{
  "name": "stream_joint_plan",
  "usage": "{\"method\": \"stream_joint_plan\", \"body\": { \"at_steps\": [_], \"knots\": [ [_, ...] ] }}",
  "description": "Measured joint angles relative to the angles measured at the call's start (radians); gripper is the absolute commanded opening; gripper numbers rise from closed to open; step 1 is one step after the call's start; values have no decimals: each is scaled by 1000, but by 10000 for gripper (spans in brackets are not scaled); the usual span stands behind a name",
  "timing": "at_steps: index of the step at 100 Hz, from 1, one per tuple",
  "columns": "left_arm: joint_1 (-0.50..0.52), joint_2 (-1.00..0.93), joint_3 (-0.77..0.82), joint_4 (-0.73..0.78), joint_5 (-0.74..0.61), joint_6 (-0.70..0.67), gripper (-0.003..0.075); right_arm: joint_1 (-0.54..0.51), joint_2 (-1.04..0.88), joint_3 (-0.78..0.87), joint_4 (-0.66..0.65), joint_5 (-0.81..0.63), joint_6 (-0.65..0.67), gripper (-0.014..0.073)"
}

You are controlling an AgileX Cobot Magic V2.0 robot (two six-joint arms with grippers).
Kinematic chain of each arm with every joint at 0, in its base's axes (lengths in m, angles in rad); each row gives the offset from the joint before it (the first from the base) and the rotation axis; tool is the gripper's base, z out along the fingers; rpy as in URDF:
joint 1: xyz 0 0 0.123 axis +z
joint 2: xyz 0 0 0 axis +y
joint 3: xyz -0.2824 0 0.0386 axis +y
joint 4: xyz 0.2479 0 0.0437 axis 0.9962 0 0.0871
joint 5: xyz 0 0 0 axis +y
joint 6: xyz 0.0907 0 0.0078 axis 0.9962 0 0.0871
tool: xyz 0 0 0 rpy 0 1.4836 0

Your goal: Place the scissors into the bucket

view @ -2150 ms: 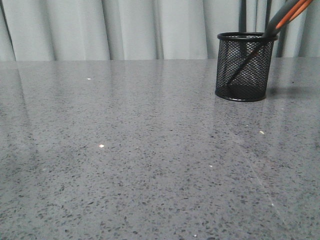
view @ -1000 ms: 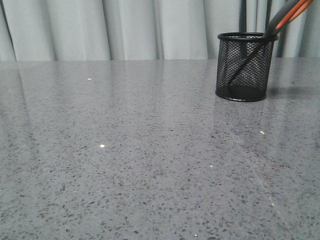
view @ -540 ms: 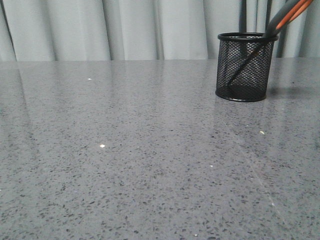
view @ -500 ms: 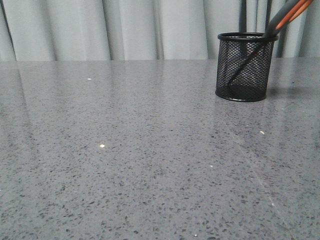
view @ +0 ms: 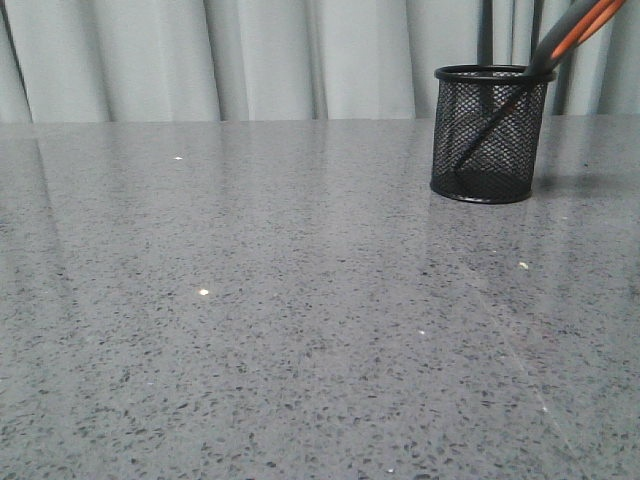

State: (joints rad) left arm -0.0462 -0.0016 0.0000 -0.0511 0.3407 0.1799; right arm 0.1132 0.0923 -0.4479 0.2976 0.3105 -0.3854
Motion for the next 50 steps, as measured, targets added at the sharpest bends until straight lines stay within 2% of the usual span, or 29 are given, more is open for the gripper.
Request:
{"method": "stream_joint_plan", "body": {
  "at_steps": [24, 33, 46, 50],
  "knots": [
    [0, 0, 0, 0, 0, 0, -20, -3, -3, 24, 0, 8, 28, -46],
    [0, 0, 0, 0, 0, -2, -20, -23, -5, 85, -54, -15, 182, -46],
    [0, 0, 0, 0, 0, -2, -20, -81, -24, 223, -315, -79, 544, -46],
    [0, 0, 0, 0, 0, -2, -20, -103, -34, 270, -362, -101, 606, -46]
  ]
}}
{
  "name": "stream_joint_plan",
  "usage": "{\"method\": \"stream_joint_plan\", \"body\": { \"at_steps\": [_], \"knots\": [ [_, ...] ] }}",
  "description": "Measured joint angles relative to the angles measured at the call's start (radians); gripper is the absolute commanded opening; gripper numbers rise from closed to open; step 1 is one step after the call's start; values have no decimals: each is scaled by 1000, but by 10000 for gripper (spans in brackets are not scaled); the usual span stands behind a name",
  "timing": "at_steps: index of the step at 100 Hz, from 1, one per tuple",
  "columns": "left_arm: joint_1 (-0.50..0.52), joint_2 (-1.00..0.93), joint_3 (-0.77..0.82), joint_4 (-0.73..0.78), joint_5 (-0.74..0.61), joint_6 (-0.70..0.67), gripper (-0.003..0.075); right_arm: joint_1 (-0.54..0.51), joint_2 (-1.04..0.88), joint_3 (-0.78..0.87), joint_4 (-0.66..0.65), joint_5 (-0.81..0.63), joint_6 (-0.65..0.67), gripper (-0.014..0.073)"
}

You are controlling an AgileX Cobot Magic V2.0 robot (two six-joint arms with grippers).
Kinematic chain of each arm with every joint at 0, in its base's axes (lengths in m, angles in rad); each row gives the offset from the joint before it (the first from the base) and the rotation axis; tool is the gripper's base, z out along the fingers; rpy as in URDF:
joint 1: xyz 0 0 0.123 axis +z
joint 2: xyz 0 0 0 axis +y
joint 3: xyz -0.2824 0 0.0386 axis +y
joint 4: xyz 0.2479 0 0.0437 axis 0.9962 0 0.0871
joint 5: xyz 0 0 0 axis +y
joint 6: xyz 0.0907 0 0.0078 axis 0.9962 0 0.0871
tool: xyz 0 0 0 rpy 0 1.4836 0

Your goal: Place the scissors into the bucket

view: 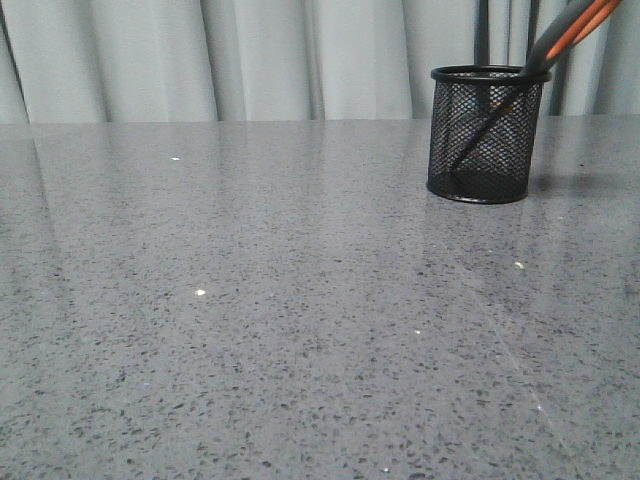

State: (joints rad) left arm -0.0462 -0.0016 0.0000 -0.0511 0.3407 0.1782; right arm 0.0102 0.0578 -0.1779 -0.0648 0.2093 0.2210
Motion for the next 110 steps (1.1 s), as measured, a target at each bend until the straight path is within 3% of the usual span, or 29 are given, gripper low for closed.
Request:
{"method": "stream_joint_plan", "body": {
  "at_steps": [20, 38, 68, 110],
  "knots": [
    [0, 0, 0, 1, 0, 0, -20, -66, -65, 168, -54, -31, 104, -46],
    [0, 0, 0, 2, 2, 0, -20, -72, -69, 192, 21, 23, 108, -46],
    [0, 0, 0, 2, 2, 0, -20, -72, -69, 192, 32, 109, -138, -46],
    [0, 0, 0, 2, 2, 0, -20, -72, -69, 192, 34, 111, -170, -46]
  ]
}}
